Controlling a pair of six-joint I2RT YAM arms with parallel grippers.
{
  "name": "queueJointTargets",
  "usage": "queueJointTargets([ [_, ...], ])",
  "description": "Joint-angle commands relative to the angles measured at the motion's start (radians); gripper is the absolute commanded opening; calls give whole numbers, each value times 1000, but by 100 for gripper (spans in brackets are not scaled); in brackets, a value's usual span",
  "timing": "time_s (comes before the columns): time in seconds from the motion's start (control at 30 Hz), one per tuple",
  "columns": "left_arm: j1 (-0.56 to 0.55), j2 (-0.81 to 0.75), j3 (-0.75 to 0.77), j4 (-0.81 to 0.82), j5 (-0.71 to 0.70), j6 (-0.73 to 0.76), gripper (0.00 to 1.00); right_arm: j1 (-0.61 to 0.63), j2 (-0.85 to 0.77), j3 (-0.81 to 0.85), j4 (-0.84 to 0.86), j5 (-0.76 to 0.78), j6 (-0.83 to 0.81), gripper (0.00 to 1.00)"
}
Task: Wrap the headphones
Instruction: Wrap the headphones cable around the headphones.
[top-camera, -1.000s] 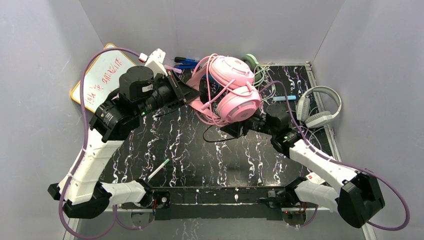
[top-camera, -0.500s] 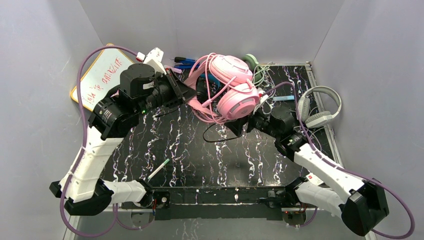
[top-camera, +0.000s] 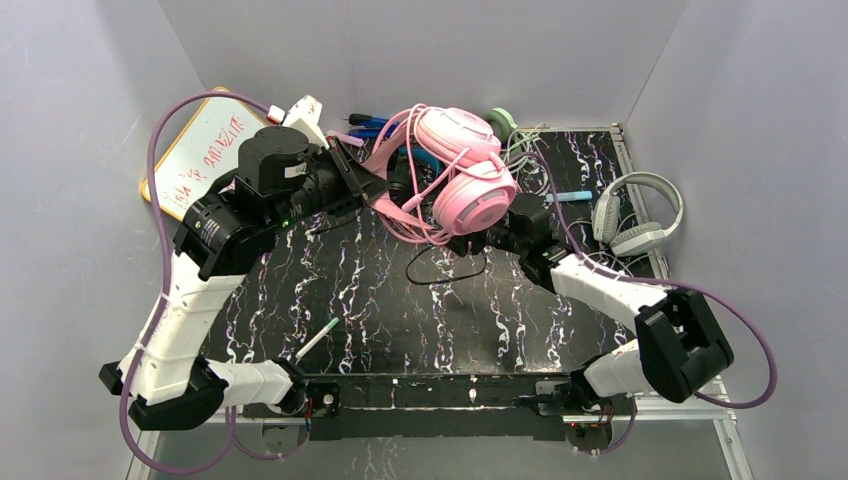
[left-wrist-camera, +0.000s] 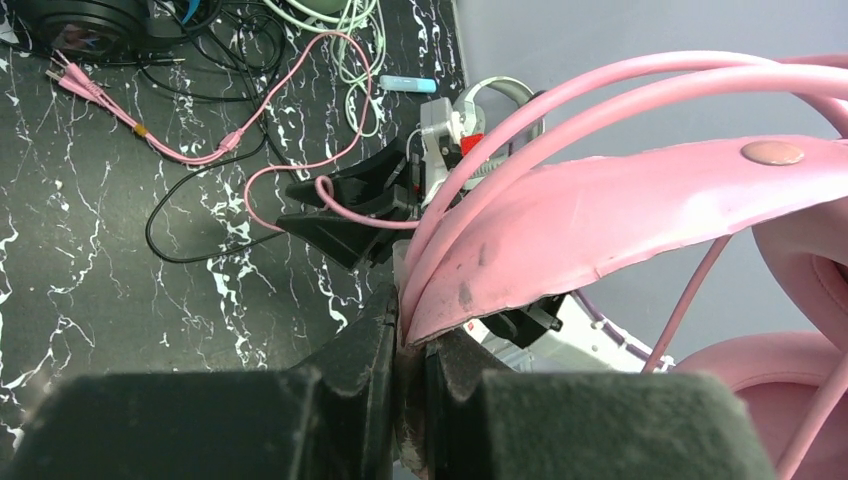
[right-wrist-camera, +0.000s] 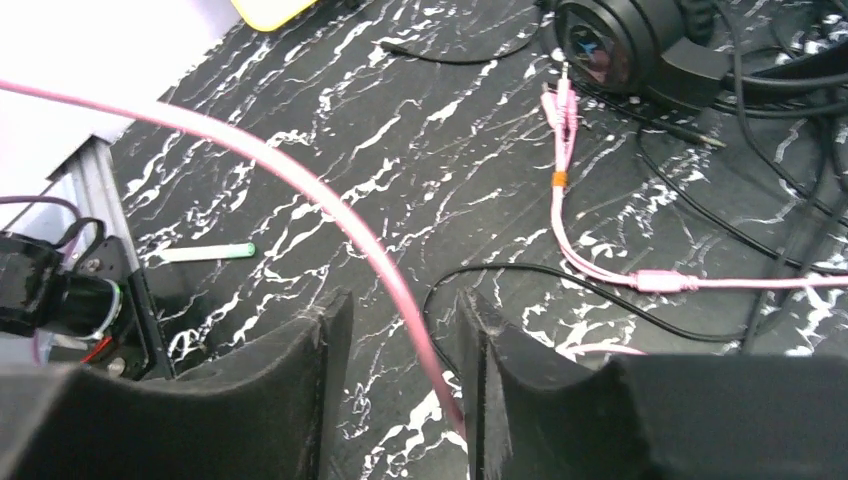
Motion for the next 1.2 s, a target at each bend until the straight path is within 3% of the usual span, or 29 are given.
queueJointTargets([
  [0.0, -3, -13, 40, 67, -13, -74, 0, -5, 42, 32, 165, -145, 90, 44],
  [0.13, -3, -13, 34, 81, -46, -80, 0, 3, 58, -50, 256, -248, 182, 1],
  [0.4, -3, 44, 83, 94, -343, -47, 0, 180, -148, -178, 125, -273, 209, 1],
  [0.6, -3, 173, 242, 85, -484, 95, 0, 289, -365, -271, 78, -192, 296, 1],
  [0.73, -3, 209, 262, 81, -583, 172, 0, 300, -452, -269, -23, -152, 294, 1],
  [0.87, -2, 215, 254, 96, -630, 206, 0, 300, -478, -242, -168, -110, 240, 1],
  [1.03, -2, 219, 232, 110, -705, 248, 0, 300, -469, -254, -165, -153, 249, 1],
  [1.17, -2, 202, 129, 174, -758, 287, 0, 303, -407, -149, -190, -247, 280, 1],
])
